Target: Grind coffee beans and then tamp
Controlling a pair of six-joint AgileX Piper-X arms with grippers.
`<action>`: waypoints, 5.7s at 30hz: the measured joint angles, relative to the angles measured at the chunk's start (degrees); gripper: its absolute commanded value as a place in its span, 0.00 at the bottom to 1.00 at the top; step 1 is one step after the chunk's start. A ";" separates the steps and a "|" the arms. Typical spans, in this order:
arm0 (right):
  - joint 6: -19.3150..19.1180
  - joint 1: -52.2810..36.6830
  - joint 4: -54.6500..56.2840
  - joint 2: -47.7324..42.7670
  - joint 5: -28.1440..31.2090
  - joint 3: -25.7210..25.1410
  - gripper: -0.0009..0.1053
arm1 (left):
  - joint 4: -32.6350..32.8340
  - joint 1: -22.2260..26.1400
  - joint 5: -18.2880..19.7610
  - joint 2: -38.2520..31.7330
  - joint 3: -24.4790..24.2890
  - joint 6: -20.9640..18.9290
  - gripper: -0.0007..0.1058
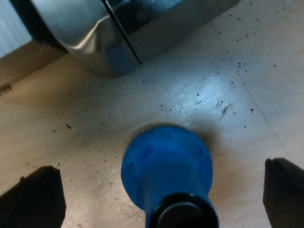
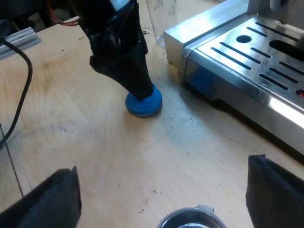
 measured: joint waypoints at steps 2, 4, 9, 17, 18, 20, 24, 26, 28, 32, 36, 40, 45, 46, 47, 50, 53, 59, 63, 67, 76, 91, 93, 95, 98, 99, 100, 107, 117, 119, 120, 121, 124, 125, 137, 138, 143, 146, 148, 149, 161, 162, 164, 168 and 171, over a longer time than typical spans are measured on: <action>0.00 0.00 0.00 0.00 0.00 0.00 0.69 | -0.32 0.00 0.00 1.15 0.00 0.00 0.75; 0.00 0.00 0.00 0.00 0.00 0.00 0.69 | -0.35 0.00 0.00 2.10 0.00 0.00 0.71; 0.00 0.00 0.00 0.00 0.00 0.00 0.69 | -0.35 0.00 0.00 2.66 0.00 0.00 0.53; 0.00 0.00 0.00 0.00 0.00 0.00 0.69 | 1.52 0.00 0.00 2.66 -0.16 0.04 0.01; 0.00 0.00 0.00 0.00 0.00 0.00 0.69 | 2.46 0.00 0.00 2.66 -0.41 0.28 0.01; 0.00 0.00 0.00 0.00 0.00 0.00 0.69 | 4.10 0.00 0.00 2.66 -0.91 0.28 0.01; 0.00 0.00 0.00 0.00 0.00 0.00 0.69 | 7.98 0.00 0.00 1.53 -3.51 0.28 0.01; 0.00 0.00 0.00 0.00 0.93 0.00 0.69 | 9.09 -0.13 0.00 -0.08 -4.82 0.28 0.01; 0.00 0.00 0.00 0.00 1.79 0.00 0.69 | 10.16 -0.13 0.00 -1.29 -6.11 0.28 0.01; 0.00 0.00 0.00 0.00 3.03 0.00 0.69 | 14.70 -0.13 0.00 -5.31 -10.81 0.28 0.01; 0.00 0.00 3.29 0.00 3.03 0.00 0.69 | 17.40 -2.31 -0.12 -8.56 -15.74 0.55 0.01; 0.00 0.00 6.09 0.00 3.03 0.27 0.69 | 18.65 -7.79 -0.11 -9.01 -18.32 0.66 0.01; 0.00 0.00 7.12 -1.47 3.03 1.25 0.69 | 18.84 -16.53 -0.11 -9.01 -19.91 0.02 0.01; 0.00 0.00 7.15 -1.88 3.03 1.35 0.69 | 18.56 -17.17 -0.11 -9.01 -20.03 -0.34 0.01; 0.00 0.00 6.99 -2.82 3.15 1.89 0.69 | 18.11 -18.96 -0.11 -8.90 -20.24 -1.28 0.01; 0.29 0.00 6.99 -5.34 4.23 3.42 0.69 | 17.39 -22.40 -0.11 -8.55 -20.80 -1.79 0.01; 0.77 0.00 6.99 -7.26 4.25 5.36 0.69 | 17.38 -24.05 -0.11 -7.89 -21.44 -1.82 0.01; 0.91 3.52 8.28 -9.86 4.67 7.41 0.69 | 17.38 -26.77 -0.11 -5.46 -22.53 -1.82 0.01; 0.91 5.49 9.08 -9.84 6.64 8.29 0.69 | 17.42 -29.84 0.10 -1.34 -24.94 -1.82 0.01; 2.51 9.56 9.40 -9.84 13.65 10.59 0.69 | 17.14 -30.78 2.07 0.78 -25.82 -1.87 0.01; 4.99 11.23 5.15 -9.84 16.43 14.70 0.69 | 17.10 -30.77 5.48 3.18 -25.82 -1.90 0.01; 4.99 11.23 2.19 -9.84 15.17 15.33 0.69 | 12.98 -38.60 6.57 9.79 -25.96 -2.77 0.01; 4.99 11.23 2.19 -9.84 14.94 15.33 0.69 | 12.81 -38.60 5.29 10.31 -25.96 -3.18 0.01; 4.99 11.23 2.19 -9.84 14.97 15.33 0.69 | 12.83 -38.48 3.59 10.59 -25.96 -3.58 0.01; 4.99 11.23 2.19 -9.84 14.97 15.33 0.69 | 12.83 -38.42 3.11 12.02 -25.96 -3.95 0.01; 4.99 11.23 2.19 -9.84 14.97 15.33 0.69 | 12.53 -38.42 2.98 12.48 -25.96 -4.07 0.01; 4.99 11.23 2.19 -9.84 14.97 15.33 0.69 | 12.39 -38.42 2.98 12.82 -25.96 -4.16 0.01; 4.99 11.23 2.12 -9.84 14.97 15.33 0.69 | 11.60 -38.42 2.64 15.77 -25.96 -4.40 0.01; 4.99 11.23 1.80 -9.84 14.97 15.33 0.69 | 11.37 -38.42 1.22 16.02 -25.96 -5.03 0.01; 4.99 11.23 1.80 -9.84 14.97 15.33 0.69 | 11.37 -38.42 1.24 16.02 -25.96 -5.12 0.01; 4.99 11.23 1.80 -9.84 14.97 15.33 0.69 | 11.37 -38.42 1.24 16.02 -25.96 -5.13 0.01; 4.99 11.23 1.80 -9.84 14.97 15.33 0.69 | 11.37 -38.42 1.24 16.02 -25.96 -5.24 0.01; 4.99 11.23 1.80 -9.84 14.97 15.33 0.69 | 10.12 -38.35 1.24 16.02 -23.80 -5.39 0.01; 4.99 11.23 1.80 -9.84 14.97 15.33 0.69 | 9.95 -38.19 1.24 16.02 -23.27 -5.50 0.01; 6.04 11.23 1.80 -9.84 14.97 15.33 0.69 | 6.46 -38.15 2.28 16.02 -22.30 -6.13 0.01; 6.04 11.23 1.80 -9.84 14.97 15.33 0.69 | 6.46 -38.15 2.28 16.02 -22.30 -6.13 0.01; 6.04 11.23 1.80 -9.84 14.97 15.33 0.69 | 6.46 -38.15 2.28 16.02 -22.30 -6.41 0.01; 6.04 11.23 1.80 -9.84 14.97 15.33 0.69 | 6.64 -38.15 2.28 16.57 -22.30 -6.53 0.01; 6.04 11.23 1.80 -9.84 14.97 15.33 0.69 | 6.44 -38.15 2.28 17.24 -22.30 -6.50 0.01; 6.04 11.23 1.80 -9.84 14.97 15.33 0.69 | 6.58 -38.15 2.43 17.88 -22.30 -6.50 0.01; 6.04 11.23 1.80 -9.84 14.97 15.33 0.69 | 6.47 -38.15 2.90 19.57 -22.19 -6.56 0.01; 6.04 11.23 1.80 -9.84 14.97 15.33 0.69 | 6.34 -38.15 2.90 19.57 -22.05 -6.56 0.01; 6.04 11.23 1.80 -9.84 14.97 15.33 0.69 | 5.48 -38.15 3.03 19.24 -21.28 -6.56 0.01; 6.04 11.23 1.80 -9.84 14.97 15.33 0.69 | 3.81 -38.02 3.70 18.41 -19.33 -6.56 0.01; 6.04 11.23 1.80 -9.84 14.97 15.33 0.69 | 1.80 -38.02 4.05 17.81 -17.23 -6.66 0.01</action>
